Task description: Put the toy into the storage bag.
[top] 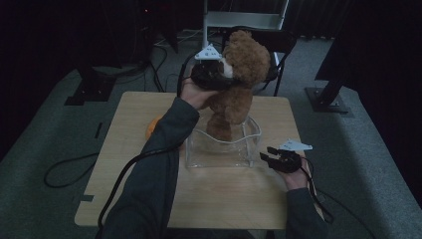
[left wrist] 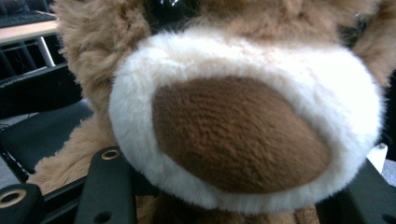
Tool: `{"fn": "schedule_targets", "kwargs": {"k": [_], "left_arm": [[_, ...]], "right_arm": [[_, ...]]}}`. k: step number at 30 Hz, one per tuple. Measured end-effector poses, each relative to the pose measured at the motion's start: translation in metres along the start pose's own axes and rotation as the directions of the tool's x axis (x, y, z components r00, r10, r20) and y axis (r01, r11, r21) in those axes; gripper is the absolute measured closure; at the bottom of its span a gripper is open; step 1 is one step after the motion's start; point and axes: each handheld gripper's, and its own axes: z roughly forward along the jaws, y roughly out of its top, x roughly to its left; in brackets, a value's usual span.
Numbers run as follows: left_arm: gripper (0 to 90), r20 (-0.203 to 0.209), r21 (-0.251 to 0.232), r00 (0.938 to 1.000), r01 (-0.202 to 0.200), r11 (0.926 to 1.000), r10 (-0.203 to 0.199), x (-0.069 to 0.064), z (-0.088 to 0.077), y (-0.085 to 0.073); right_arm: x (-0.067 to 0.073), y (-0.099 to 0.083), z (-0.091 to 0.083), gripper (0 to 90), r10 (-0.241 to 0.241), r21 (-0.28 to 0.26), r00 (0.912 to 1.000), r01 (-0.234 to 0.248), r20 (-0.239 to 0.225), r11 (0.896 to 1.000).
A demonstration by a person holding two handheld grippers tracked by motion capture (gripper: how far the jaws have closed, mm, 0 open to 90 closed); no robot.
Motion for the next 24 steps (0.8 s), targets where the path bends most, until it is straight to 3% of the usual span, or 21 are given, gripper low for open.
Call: {"fn": "schedule_targets", "kwargs": {"k": [8, 14, 24], "left_arm": [[43.6, 0.010, 0.017, 0.9999, 0.004, 0.9998, -0.004, -0.001, 0.004, -0.006], [43.5, 0.009, 0.026, 0.9999, 0.008, 0.9996, -0.008, 0.000, 0.004, -0.011], [43.4, 0.002, 0.053, 0.9999, 0.016, 0.9985, -0.016, -0.001, 0.016, -0.020]], "right_arm": [[0.000, 0.014, 0.002, 53.0, -0.017, -0.017, 0.9999, 0.017, 0.003, 1.000], [-0.009, 0.026, 0.008, 52.5, 0.011, -0.028, 0.9999, -0.011, 0.012, 1.000], [-0.009, 0.040, 0.014, 52.3, 0.010, -0.058, 0.9999, -0.010, 0.006, 0.998]]}}
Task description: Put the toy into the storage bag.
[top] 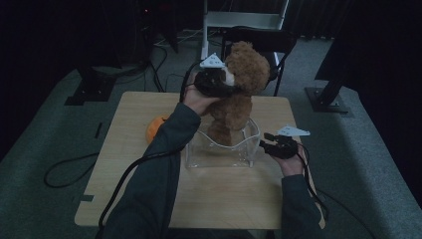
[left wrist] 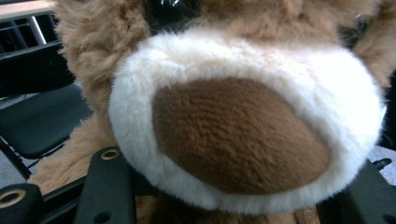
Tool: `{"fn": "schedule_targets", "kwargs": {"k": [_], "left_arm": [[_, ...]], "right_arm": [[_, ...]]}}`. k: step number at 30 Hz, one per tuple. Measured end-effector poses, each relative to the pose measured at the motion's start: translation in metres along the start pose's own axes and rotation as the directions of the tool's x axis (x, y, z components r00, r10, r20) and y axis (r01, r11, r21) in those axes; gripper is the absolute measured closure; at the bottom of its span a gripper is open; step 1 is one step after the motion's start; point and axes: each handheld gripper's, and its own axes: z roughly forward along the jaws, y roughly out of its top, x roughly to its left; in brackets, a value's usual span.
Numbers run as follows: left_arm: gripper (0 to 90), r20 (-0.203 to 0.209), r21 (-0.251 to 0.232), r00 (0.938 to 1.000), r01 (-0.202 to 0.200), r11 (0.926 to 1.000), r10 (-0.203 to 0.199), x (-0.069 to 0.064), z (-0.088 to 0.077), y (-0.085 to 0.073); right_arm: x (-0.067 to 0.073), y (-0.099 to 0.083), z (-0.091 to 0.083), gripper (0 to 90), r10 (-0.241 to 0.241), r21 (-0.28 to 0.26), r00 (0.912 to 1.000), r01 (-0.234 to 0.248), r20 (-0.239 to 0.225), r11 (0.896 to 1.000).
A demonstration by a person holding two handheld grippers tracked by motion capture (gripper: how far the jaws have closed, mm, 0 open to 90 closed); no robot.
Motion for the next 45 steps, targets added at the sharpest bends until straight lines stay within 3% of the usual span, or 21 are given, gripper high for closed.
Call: {"fn": "schedule_targets", "kwargs": {"k": [12, 16, 22, 30, 45], "left_arm": [[43.4, -0.028, 0.016, 0.9996, 0.000, 0.9999, 0.000, 0.000, 0.011, -0.001], [43.4, -0.048, 0.009, 0.9986, -0.022, 0.9997, 0.022, -0.001, 0.013, 0.001], [43.2, -0.024, 0.046, 0.9988, -0.041, 0.9981, 0.042, 0.000, 0.017, -0.005], [43.0, -0.014, 0.060, 0.9979, -0.062, 0.9962, 0.063, -0.003, 0.017, -0.009], [41.5, 0.026, 0.115, 0.9973, -0.072, 0.9907, 0.069, -0.005, 0.022, -0.024]], "right_arm": [[0.001, -0.002, 0.002, 52.3, 0.009, -0.005, 0.9999, -0.009, -0.006, 1.000], [0.002, -0.002, 0.001, 52.4, 0.009, -0.008, 0.9999, -0.010, -0.006, 1.000], [0.001, -0.004, 0.001, 52.5, 0.014, -0.009, 0.9999, -0.014, -0.006, 1.000], [0.001, -0.005, 0.000, 52.5, 0.016, -0.014, 0.9999, -0.016, -0.004, 1.000], [0.001, -0.006, 0.002, 52.5, 0.016, -0.011, 0.9999, -0.016, -0.005, 1.000]]}}
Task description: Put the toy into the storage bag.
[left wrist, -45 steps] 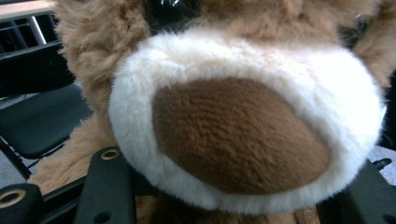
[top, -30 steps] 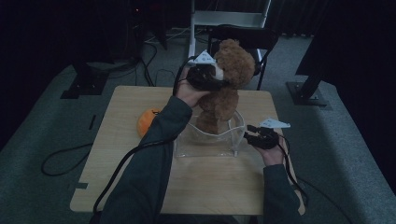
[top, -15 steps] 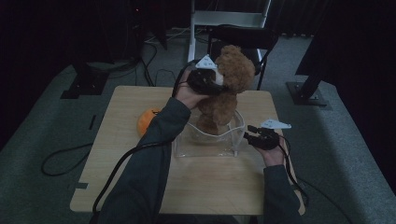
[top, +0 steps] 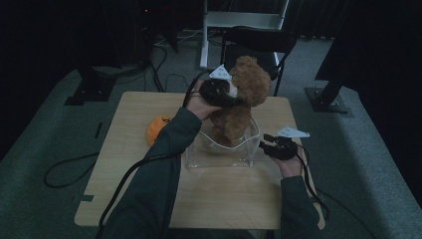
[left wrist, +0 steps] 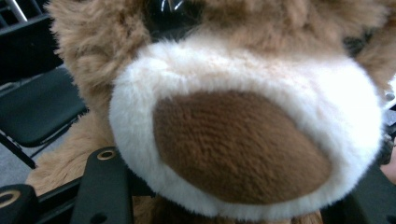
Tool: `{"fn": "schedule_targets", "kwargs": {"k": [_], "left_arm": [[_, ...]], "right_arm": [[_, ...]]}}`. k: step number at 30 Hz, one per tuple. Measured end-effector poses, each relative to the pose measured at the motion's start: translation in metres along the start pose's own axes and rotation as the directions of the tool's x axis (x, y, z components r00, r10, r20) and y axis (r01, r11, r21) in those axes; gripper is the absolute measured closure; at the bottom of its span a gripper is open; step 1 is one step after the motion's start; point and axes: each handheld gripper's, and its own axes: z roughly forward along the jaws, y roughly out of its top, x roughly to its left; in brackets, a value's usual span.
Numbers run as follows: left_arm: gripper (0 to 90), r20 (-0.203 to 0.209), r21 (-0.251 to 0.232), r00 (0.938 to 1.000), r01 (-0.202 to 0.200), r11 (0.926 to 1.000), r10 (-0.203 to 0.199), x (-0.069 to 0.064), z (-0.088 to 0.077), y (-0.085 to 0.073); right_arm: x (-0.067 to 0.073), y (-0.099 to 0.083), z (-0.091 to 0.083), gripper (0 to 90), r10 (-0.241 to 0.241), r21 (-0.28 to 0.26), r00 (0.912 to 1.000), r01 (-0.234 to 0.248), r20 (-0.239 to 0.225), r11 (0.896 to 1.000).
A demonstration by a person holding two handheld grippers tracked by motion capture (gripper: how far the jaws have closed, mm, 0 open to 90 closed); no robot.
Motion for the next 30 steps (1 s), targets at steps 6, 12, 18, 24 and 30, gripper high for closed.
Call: {"fn": "schedule_targets", "kwargs": {"k": [6, 12, 18, 24, 30], "left_arm": [[40.6, 0.028, 0.042, 0.9995, -0.014, 0.9990, 0.013, -0.001, 0.003, -0.005], [38.6, 0.057, 0.074, 0.9983, -0.014, 0.9972, 0.010, -0.002, 0.005, -0.008], [35.9, 0.084, 0.088, 0.9962, 0.015, 0.9960, -0.023, 0.001, 0.007, -0.013], [34.0, 0.089, 0.109, 0.9960, 0.001, 0.9941, -0.010, -0.001, 0.006, -0.015], [31.2, 0.085, 0.125, 0.9964, -0.010, 0.9921, -0.001, -0.004, 0.005, -0.016]], "right_arm": [[0.000, 0.000, 0.001, 52.5, -0.003, 0.004, 1.0000, 0.003, -0.001, 1.000], [0.001, -0.001, 0.002, 52.4, -0.003, 0.005, 1.0000, 0.003, -0.004, 1.000], [0.002, 0.000, 0.004, 52.1, -0.001, 0.004, 1.0000, 0.001, -0.009, 1.000], [0.003, 0.001, 0.006, 52.0, -0.004, 0.005, 0.9999, 0.004, -0.014, 1.000], [0.004, 0.001, 0.006, 51.2, -0.007, 0.007, 0.9999, 0.008, -0.013, 1.000]]}}
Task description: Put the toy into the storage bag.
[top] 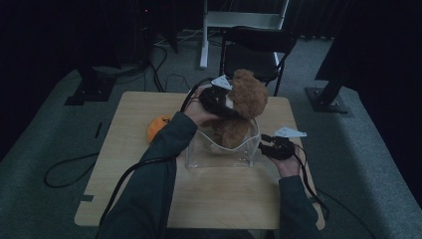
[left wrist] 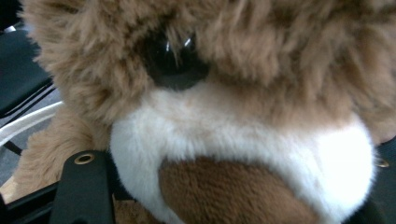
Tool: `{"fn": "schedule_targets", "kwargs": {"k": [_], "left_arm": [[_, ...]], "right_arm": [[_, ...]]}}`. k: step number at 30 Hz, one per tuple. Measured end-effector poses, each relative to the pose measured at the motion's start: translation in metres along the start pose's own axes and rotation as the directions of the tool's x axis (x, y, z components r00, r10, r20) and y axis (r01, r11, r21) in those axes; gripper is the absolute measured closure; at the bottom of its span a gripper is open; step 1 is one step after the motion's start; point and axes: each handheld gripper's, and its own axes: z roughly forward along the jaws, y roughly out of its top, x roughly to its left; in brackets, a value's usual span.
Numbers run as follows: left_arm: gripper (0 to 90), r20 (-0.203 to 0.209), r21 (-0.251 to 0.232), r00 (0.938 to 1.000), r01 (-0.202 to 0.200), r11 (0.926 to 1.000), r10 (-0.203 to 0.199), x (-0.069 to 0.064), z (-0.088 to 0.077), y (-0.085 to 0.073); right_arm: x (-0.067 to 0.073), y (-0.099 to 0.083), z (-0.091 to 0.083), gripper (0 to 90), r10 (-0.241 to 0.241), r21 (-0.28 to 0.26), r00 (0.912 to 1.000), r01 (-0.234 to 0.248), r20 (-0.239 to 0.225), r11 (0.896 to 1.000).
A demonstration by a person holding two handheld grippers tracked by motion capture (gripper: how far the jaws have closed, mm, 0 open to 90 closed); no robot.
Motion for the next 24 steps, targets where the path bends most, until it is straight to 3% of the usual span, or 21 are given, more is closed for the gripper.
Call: {"fn": "schedule_targets", "kwargs": {"k": [9, 12, 20, 24], "left_arm": [[27.4, 0.061, 0.005, 0.9980, 0.014, 0.9999, -0.014, 0.0034, -0.0041, -0.0037], [26.4, 0.055, 0.008, 0.9984, 0.011, 0.9999, -0.011, 0.0020, -0.0042, -0.0041], [26.4, 0.091, 0.043, 0.9958, -0.010, 0.9990, 0.006, 0.0004, -0.0057, -0.0071], [26.3, 0.102, 0.058, 0.9947, 0.006, 0.9983, -0.012, 0.0030, -0.0054, -0.0096]], "right_arm": [[0.0003, -0.0002, 0.0012, 51.1, -0.005, 0.005, 1.0000, 0.005, -0.004, 1.000], [0.0006, -0.0003, 0.0015, 51.1, -0.006, 0.007, 1.0000, 0.006, -0.005, 1.000], [0.0016, 0.0002, 0.0017, 51.1, -0.008, 0.009, 0.9999, 0.008, -0.011, 1.000], [0.0012, 0.0002, 0.0019, 48.8, -0.001, 0.010, 1.0000, 0.001, 0.000, 1.000]]}}
